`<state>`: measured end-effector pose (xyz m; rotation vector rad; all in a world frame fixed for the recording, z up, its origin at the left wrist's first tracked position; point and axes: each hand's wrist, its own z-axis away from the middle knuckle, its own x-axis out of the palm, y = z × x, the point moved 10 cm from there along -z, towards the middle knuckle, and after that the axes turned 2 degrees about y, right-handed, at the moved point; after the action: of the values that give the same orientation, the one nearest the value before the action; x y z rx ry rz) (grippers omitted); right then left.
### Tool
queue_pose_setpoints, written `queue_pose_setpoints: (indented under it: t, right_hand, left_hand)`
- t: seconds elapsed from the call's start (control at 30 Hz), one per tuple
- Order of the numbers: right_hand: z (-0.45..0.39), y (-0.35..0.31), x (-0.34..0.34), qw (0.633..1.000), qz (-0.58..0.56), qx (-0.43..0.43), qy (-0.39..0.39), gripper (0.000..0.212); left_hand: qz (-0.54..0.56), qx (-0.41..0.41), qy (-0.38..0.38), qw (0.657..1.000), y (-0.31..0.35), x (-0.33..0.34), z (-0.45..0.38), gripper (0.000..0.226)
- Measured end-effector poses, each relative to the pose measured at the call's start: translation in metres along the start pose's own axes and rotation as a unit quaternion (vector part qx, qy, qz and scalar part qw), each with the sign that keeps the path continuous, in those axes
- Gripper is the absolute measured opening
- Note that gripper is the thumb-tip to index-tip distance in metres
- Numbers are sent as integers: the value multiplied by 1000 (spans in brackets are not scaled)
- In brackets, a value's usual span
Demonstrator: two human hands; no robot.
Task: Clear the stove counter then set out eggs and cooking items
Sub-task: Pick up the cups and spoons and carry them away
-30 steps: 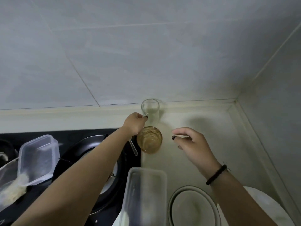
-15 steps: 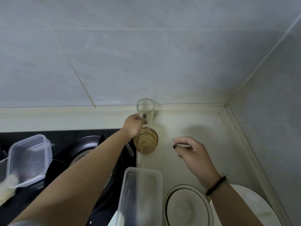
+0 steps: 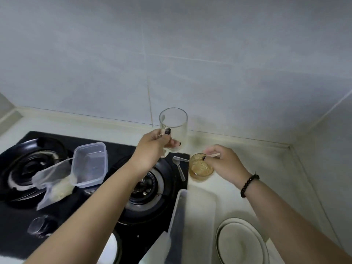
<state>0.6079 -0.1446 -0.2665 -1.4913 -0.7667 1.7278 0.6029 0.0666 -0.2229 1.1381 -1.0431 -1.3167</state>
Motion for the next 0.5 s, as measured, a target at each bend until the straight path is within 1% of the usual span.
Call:
queue_pose_setpoints:
  t: [0.13,0.23,0.27,0.33,0.43,0.5]
  right_hand:
    - [-41,-18,37,995,81,-22,-48,18]
    - [-71,-17,64,988,129,-21,-79,20]
    - [-80,-13,73,983,156,-19,-90,23]
    - [-97,-1,92,970,213,-9,-120,28]
    - [-115,19,115,941,300,3,-157,31]
    - [-125,28,128,914,366,-1,-176,34]
  left_hand:
    - [44,-13,21,999,-16,-29,35,28]
    - [57,-28,34,997,-34,-48,47,35]
    - [60,-33,40,997,-39,-54,50,33]
    - [72,-46,53,995,-50,-67,53,26]
    - [88,-49,67,993,-62,-85,52,33]
    - [94,-45,68,992,-66,-95,46,30]
